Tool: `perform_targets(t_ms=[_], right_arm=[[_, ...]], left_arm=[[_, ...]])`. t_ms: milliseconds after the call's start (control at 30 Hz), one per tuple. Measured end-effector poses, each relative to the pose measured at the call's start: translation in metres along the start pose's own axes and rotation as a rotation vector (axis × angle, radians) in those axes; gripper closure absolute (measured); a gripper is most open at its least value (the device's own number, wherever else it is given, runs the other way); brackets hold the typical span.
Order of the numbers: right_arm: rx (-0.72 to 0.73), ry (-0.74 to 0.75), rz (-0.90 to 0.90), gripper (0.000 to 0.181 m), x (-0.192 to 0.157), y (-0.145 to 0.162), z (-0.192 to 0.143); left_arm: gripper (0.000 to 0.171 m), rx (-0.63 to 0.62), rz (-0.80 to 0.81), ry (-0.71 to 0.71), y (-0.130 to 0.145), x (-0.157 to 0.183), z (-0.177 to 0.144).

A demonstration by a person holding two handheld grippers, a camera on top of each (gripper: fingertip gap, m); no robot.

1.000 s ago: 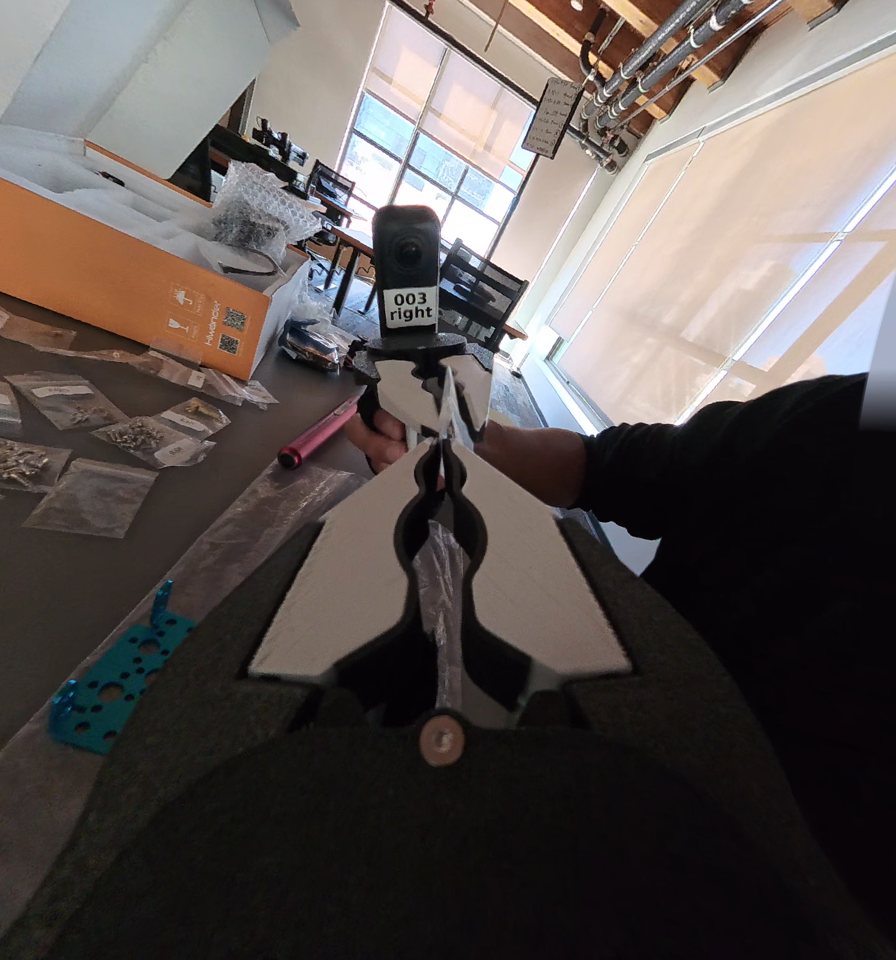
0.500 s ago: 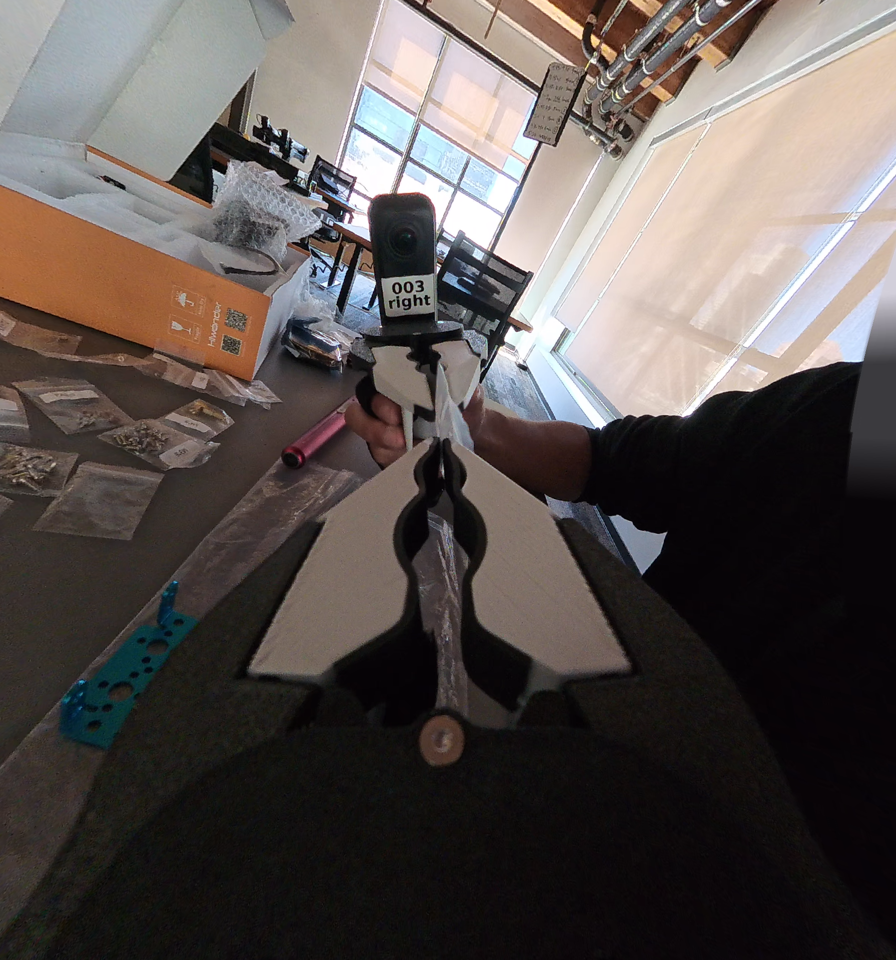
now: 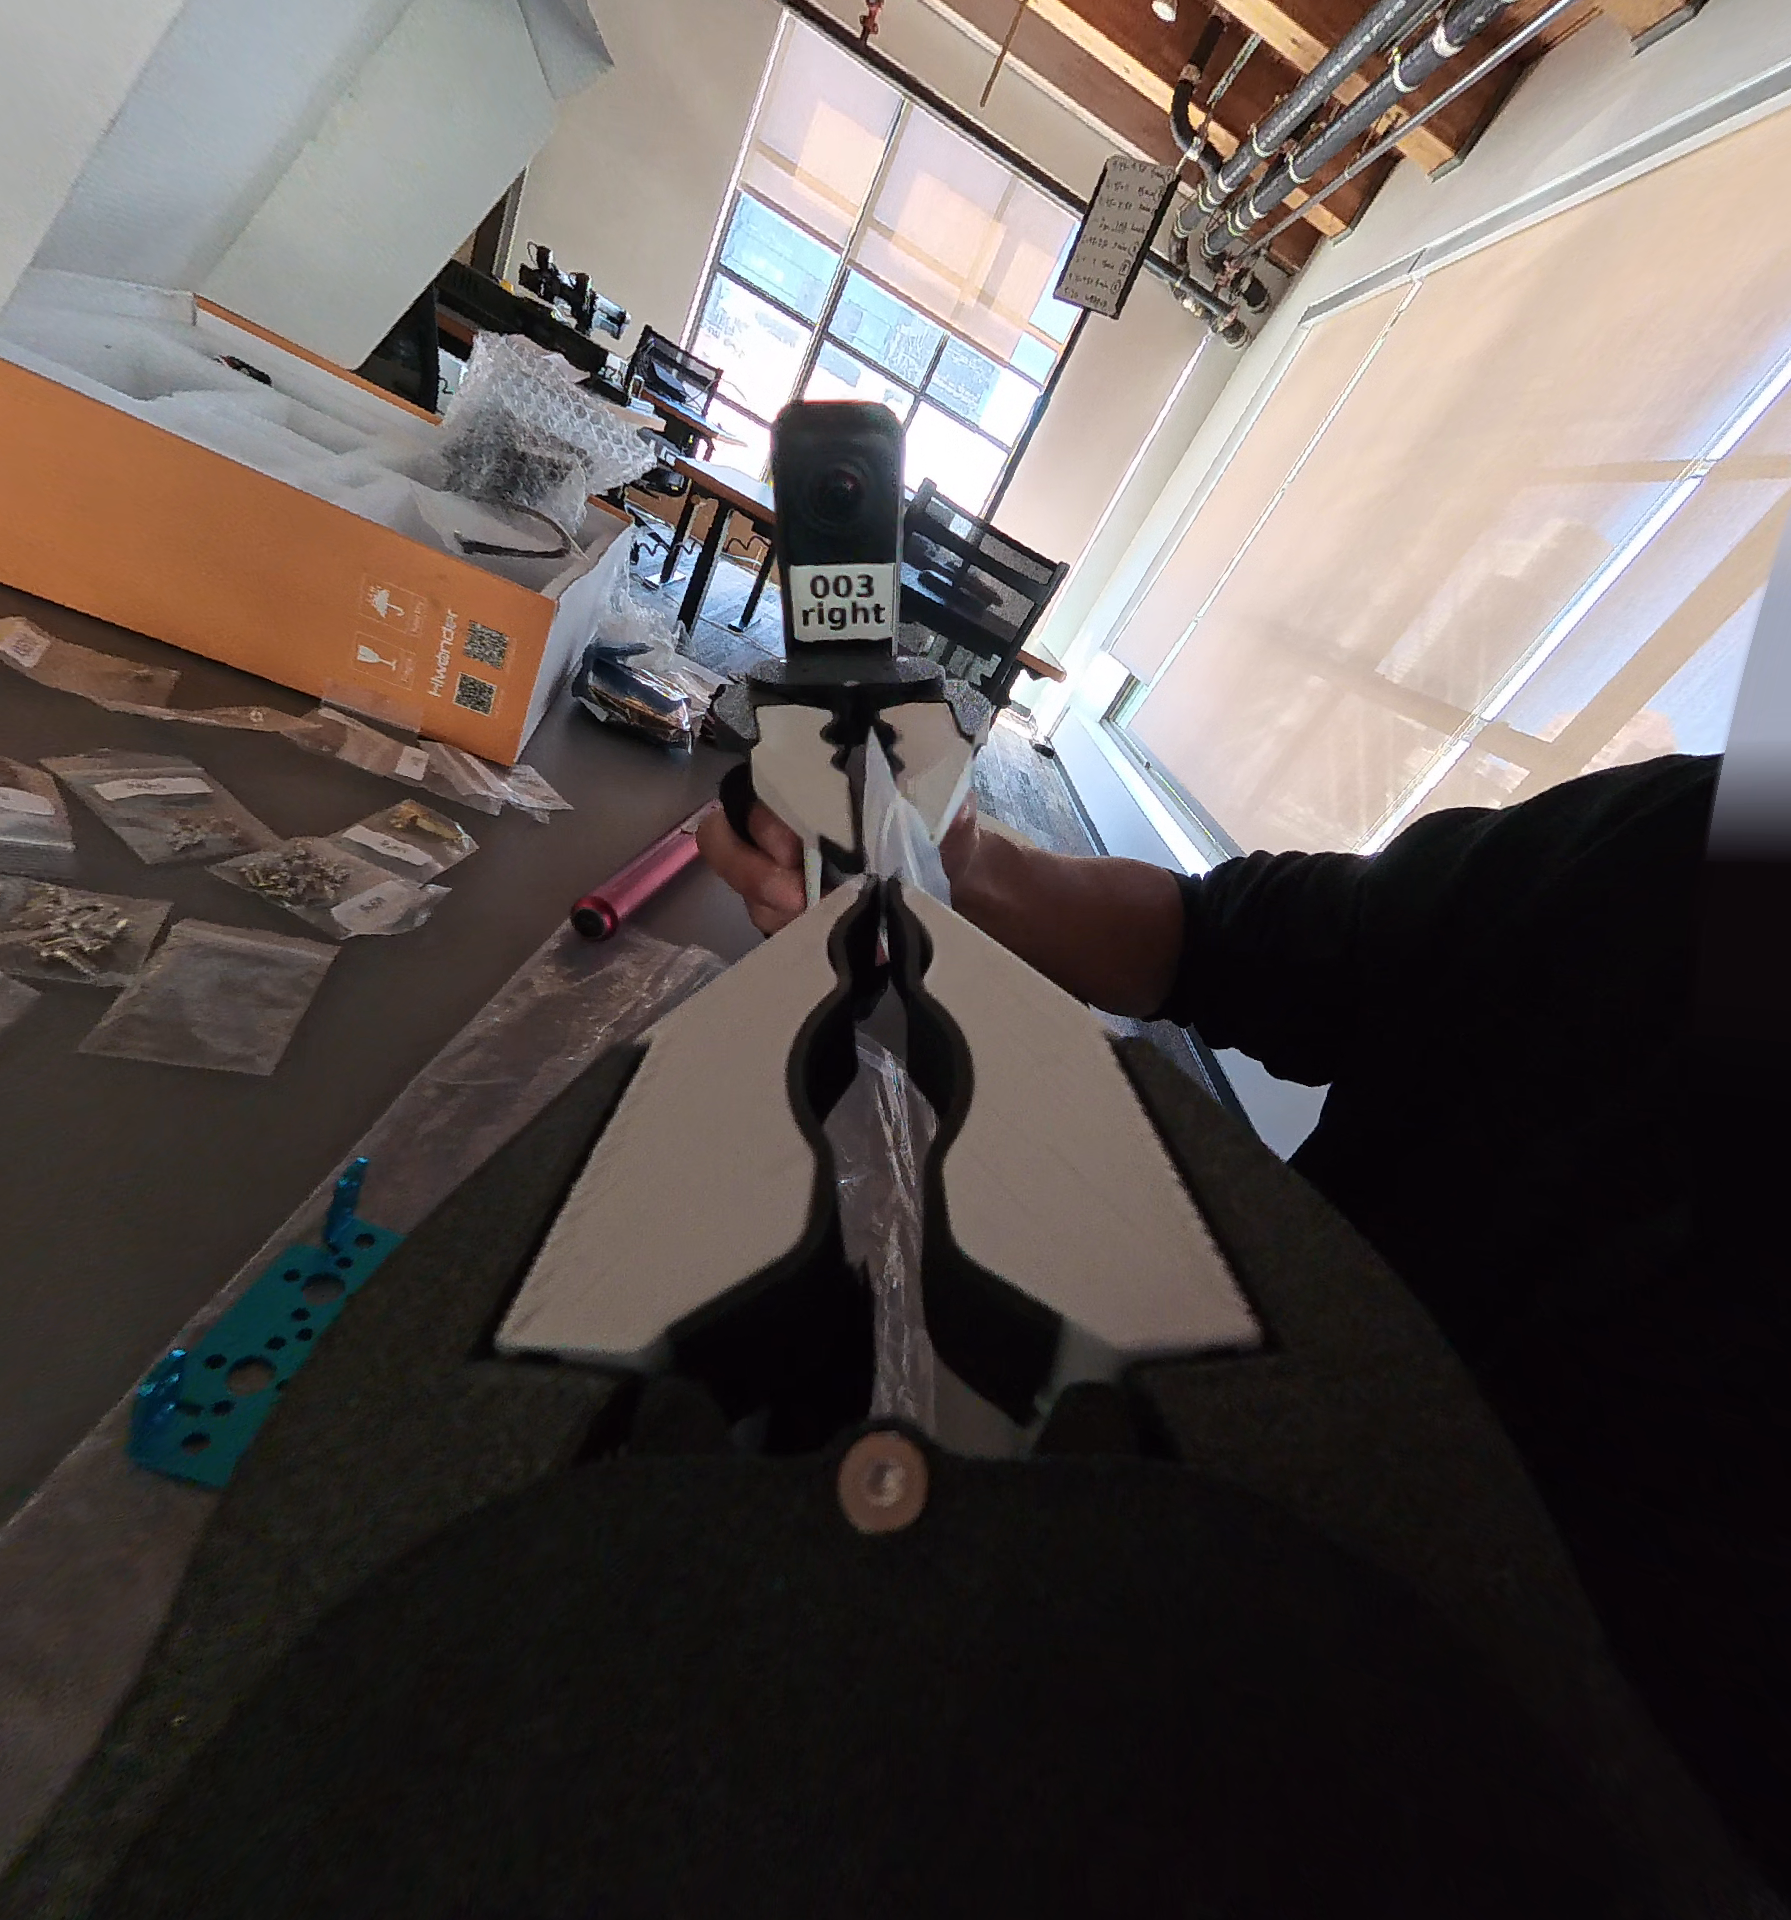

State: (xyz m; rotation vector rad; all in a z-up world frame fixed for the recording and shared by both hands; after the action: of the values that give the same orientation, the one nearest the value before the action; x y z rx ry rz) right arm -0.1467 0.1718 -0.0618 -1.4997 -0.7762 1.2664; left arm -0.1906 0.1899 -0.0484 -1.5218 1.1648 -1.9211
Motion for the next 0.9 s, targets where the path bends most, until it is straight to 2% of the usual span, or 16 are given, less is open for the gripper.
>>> perform_targets(t_ms=[67, 900], right_arm=[[0.012, -0.003, -0.006, 0.179, -0.0007, -0.0021, -0.0016], [0.012, -0.009, 0.019, 0.18, 0.0004, -0.002, -0.0028]], left_arm=[[0.171, 0.002, 0.001, -0.002, -0.0006, 0.0, -0.0003], [0.171, -0.018, 0.02, -0.013, 0.0026, -0.0002, 0.0014]])
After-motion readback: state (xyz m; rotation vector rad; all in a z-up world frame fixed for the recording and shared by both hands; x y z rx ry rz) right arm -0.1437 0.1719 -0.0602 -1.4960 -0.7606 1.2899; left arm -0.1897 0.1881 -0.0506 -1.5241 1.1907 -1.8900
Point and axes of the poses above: each gripper's, where its closed fingertips meet, z out along the fingers, y out of its underside, x = y × z across the jaws, the point moved 1 cm from there along -z, back along the fingers, and after that the axes turned 8 degrees about -z, right-handed, at the moved point
